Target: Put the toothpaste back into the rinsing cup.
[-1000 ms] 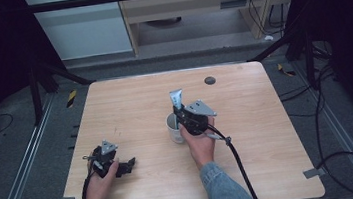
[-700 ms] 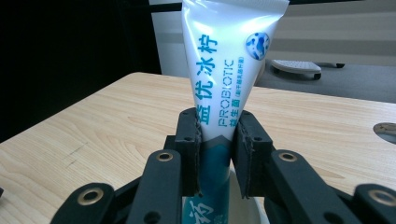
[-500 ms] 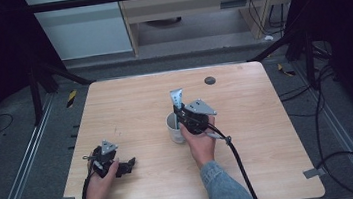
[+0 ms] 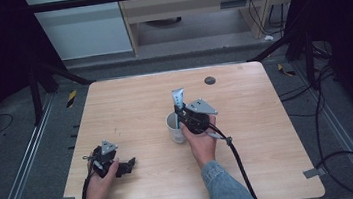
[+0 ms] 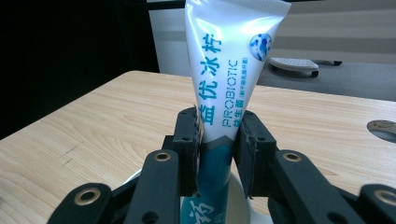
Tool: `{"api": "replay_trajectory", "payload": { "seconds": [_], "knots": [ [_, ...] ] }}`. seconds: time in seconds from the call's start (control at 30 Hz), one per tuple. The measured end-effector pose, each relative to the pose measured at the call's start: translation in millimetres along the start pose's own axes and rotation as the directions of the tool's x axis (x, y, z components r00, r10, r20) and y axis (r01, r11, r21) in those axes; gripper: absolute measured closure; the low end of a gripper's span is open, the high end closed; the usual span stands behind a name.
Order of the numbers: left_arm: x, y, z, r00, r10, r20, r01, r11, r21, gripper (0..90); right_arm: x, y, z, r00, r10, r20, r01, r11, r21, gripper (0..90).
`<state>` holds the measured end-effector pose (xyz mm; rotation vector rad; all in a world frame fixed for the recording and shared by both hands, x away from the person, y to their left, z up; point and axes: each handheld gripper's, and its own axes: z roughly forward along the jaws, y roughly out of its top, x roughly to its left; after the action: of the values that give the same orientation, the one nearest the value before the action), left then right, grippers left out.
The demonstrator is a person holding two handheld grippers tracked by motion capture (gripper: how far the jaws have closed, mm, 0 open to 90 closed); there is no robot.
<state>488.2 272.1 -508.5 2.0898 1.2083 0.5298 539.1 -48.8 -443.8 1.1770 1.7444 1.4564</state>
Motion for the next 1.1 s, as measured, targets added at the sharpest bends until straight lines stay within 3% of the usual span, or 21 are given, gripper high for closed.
{"api": "replay_trajectory", "payload": {
  "seconds": [1.1],
  "knots": [
    [0.0, 0.0, 0.0, 1.0000, 0.000, 0.000, 0.000, 1.0000, 0.000, 0.0, 0.3, 0.9, -0.9, 1.0000, 0.003, -0.002, -0.003, 1.000, 0.030, 65.8]
  ]
}}
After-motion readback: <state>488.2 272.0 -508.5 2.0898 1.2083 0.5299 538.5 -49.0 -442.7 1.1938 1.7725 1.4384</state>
